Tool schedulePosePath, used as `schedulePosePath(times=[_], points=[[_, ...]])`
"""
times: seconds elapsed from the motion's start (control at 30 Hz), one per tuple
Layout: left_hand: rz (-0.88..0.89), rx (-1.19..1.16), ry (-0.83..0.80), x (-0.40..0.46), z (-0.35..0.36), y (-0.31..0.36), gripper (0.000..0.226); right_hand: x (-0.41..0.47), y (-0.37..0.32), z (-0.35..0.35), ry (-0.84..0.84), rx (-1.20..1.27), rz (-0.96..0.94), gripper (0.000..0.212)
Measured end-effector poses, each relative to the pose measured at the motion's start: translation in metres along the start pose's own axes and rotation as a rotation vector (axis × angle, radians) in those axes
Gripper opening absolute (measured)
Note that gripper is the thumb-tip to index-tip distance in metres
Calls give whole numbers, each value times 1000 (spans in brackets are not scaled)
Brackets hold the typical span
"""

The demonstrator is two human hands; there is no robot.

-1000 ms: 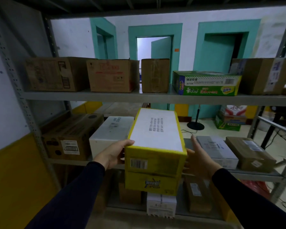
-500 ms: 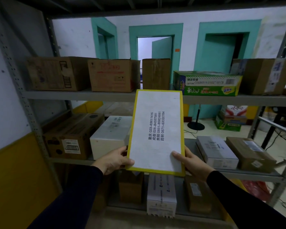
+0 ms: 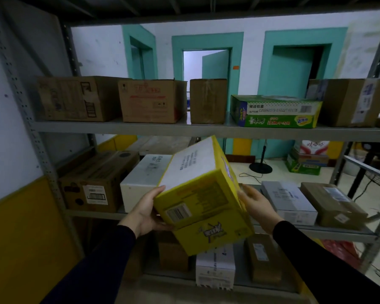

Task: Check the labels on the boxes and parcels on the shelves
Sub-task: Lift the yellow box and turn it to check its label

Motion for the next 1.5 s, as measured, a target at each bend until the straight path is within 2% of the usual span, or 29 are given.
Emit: schedulePosePath(times=[0.07, 0.1, 0.17, 0.2, 0.3, 0.37, 0.43, 0.5, 0.57, 0.63, 0.73, 0.9, 1.03, 1.17, 1.27, 1.33, 1.4, 1.5], points=[[-8, -85, -26, -1, -7, 0, 43, 0, 8, -1, -69, 53, 144, 85], [-8, -119, -40, -2, -9, 0, 43, -2, 11, 2, -147, 153, 246, 91], [1, -149, -84, -4, -10, 1, 44, -9, 4, 8, -259, 398, 351, 64], [11, -135, -95, -4, -12, 1, 46, -8, 4, 9, -257, 476, 369, 51], [70, 62, 9, -7, -16, 7, 47, -8, 0, 10, -196, 539, 361, 41], [179, 333, 117, -9, -19, 14, 50, -6, -1, 12, -148, 520, 338, 43], [288, 462, 117, -13, -6, 21, 52, -1, 2, 12, -92, 451, 313, 48], [299, 426, 42, -16, 17, 23, 50, -1, 2, 15, -46, 357, 236, 55], [285, 397, -23, -17, 36, 17, 46, -4, -2, 19, -21, 237, 137, 51], [290, 421, -19, -9, 40, 8, 46, -6, -7, 20, 2, 129, 50, 55], [262, 440, -5, -1, 34, -3, 44, -9, -15, 15, 33, 44, 4, 60], [249, 504, 1, 0, 35, -2, 46, -9, -15, 11, 42, 57, 37, 57], [265, 463, -1, 1, 36, 0, 42, -7, -14, 12, 28, 72, 42, 56], [251, 293, 49, 6, 25, 4, 36, -3, -10, 5, 3, 166, 120, 59], [240, 311, 111, 7, 2, 3, 30, -7, -10, 2, -57, 318, 221, 45], [137, 204, 85, 8, -12, -1, 41, -9, -11, 5, -118, 400, 265, 37], [71, 67, 12, 9, -17, -3, 55, -9, -11, 8, -146, 430, 284, 40], [100, 27, 23, 16, -18, -1, 60, -1, -8, 8, -52, 260, 228, 54]])
Point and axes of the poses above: each hand's wrist, its own x-axis towards the middle knuckle, its own z-axis out of the palm, y = z × x, the point moved 3 cm from there along x, towards the middle knuckle, and after that the axes turned 2 degrees about -x, right-handed, at the moved point
